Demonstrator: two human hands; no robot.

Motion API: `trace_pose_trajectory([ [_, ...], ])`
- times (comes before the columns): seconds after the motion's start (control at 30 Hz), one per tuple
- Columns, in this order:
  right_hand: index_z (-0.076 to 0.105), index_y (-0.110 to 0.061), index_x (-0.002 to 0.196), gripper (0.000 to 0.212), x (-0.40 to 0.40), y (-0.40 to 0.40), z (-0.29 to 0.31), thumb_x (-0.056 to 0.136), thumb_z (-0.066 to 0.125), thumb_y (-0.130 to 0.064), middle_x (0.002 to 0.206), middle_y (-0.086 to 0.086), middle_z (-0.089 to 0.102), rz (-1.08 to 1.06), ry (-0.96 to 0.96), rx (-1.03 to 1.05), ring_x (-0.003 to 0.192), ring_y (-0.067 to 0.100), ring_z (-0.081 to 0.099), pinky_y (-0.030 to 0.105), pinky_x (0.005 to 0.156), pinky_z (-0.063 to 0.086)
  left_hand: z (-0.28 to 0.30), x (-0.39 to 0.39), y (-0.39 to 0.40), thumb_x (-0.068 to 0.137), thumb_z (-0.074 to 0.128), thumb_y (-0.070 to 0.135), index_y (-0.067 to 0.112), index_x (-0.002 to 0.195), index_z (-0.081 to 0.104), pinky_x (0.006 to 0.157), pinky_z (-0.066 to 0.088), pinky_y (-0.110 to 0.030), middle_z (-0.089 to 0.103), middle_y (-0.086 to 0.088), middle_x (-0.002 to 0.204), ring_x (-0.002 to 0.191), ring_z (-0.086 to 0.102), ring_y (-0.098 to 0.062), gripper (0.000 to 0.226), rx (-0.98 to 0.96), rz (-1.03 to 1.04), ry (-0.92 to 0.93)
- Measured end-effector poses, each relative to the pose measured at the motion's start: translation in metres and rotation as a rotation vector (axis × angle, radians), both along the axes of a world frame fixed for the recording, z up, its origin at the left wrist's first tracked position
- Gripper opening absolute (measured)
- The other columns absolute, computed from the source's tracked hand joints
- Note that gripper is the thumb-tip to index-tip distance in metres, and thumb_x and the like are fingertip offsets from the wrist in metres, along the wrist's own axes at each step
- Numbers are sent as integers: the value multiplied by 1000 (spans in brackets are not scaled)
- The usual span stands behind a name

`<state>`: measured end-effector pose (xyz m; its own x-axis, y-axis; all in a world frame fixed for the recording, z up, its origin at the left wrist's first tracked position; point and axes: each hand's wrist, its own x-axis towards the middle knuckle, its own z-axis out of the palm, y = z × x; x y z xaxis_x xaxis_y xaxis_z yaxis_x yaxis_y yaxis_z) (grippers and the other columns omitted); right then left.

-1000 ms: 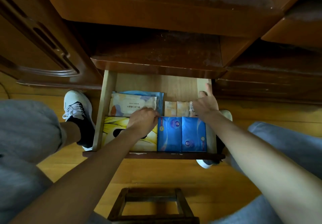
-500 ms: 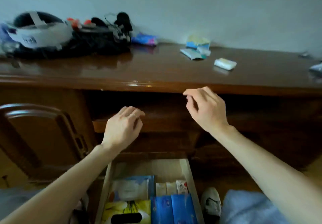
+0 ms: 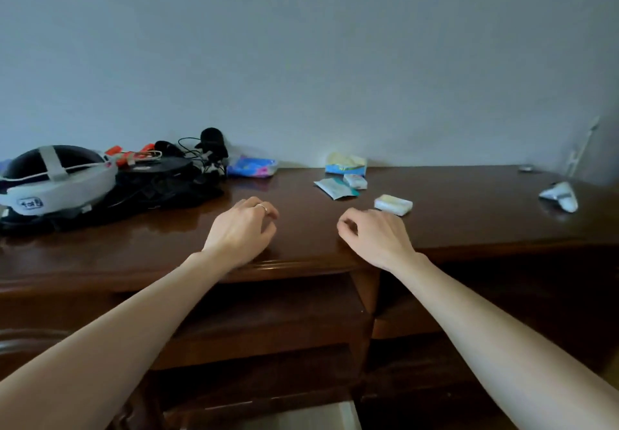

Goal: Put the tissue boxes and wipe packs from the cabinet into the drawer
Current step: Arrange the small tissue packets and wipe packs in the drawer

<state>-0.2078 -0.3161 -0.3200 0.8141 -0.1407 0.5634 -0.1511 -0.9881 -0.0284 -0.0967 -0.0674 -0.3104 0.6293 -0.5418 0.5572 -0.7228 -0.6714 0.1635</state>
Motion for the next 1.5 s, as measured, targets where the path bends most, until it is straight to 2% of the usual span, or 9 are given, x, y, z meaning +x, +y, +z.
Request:
trace_pose_trajectory([
  [0.23,29,-37,156,67,59,-97,9,95,56,-41,166,8,24,-325,234,196,150,33,24,52,116,30,12,53,-142,98,50,35,27,142,52,103,44,-40,50,1,147,135,43,-22,45,66,-148,147],
  [0.37,34,-31,155,51,97,-138,-3,105,37,-38,154,11,45,-365,302,246,138,36,40,49,108,38,-2,88,-214,101,42,51,27,157,31,122,22,-43,28,-2,165,152,23,-23,62,239,-182,292],
  [0.53,45,-32,146,42,181,-172,35,106,32,-28,135,16,51,-395,-148,435,120,40,55,47,92,46,-17,133,-235,96,41,54,25,129,59,103,39,-44,54,-5,135,128,47,-28,47,258,-19,172],
  [0.63,46,-45,146,50,235,-161,34,100,34,-61,150,11,41,-328,282,322,136,38,41,49,105,38,-22,144,-235,91,45,54,18,128,57,95,43,-45,57,-8,127,121,51,-32,53,185,58,69],
  [0.73,53,-39,139,46,254,-148,4,101,35,-58,151,10,43,-338,490,206,136,39,37,51,106,35,-24,148,-232,89,48,63,21,134,54,90,46,-44,52,-10,126,122,47,-31,62,127,107,114],
  [1.07,50,-36,138,34,144,-100,-2,109,33,-43,142,12,49,-154,419,146,125,40,44,49,101,39,-15,81,-147,89,54,57,29,115,63,77,42,-35,62,-3,128,113,60,-25,39,145,50,217],
  [1.27,56,-35,122,25,36,-24,0,104,44,-48,127,8,55,-45,310,124,118,36,47,47,94,43,-14,-28,-43,54,35,107,32,121,49,80,46,-39,59,6,132,118,58,-19,101,295,-20,147],
  [1.43,62,-35,118,33,-48,47,-33,91,67,-53,121,-6,61,135,-92,218,107,20,53,34,80,49,-33,-88,16,91,70,30,17,113,53,62,57,-43,69,-3,113,101,67,-29,31,123,-102,-226],
  [1.5,58,-35,120,39,-74,70,-56,86,74,-47,120,-10,60,242,-138,341,105,14,54,30,81,47,-46,-112,29,90,69,16,17,119,59,60,58,-41,74,-3,110,96,71,-27,31,-22,-116,-245],
])
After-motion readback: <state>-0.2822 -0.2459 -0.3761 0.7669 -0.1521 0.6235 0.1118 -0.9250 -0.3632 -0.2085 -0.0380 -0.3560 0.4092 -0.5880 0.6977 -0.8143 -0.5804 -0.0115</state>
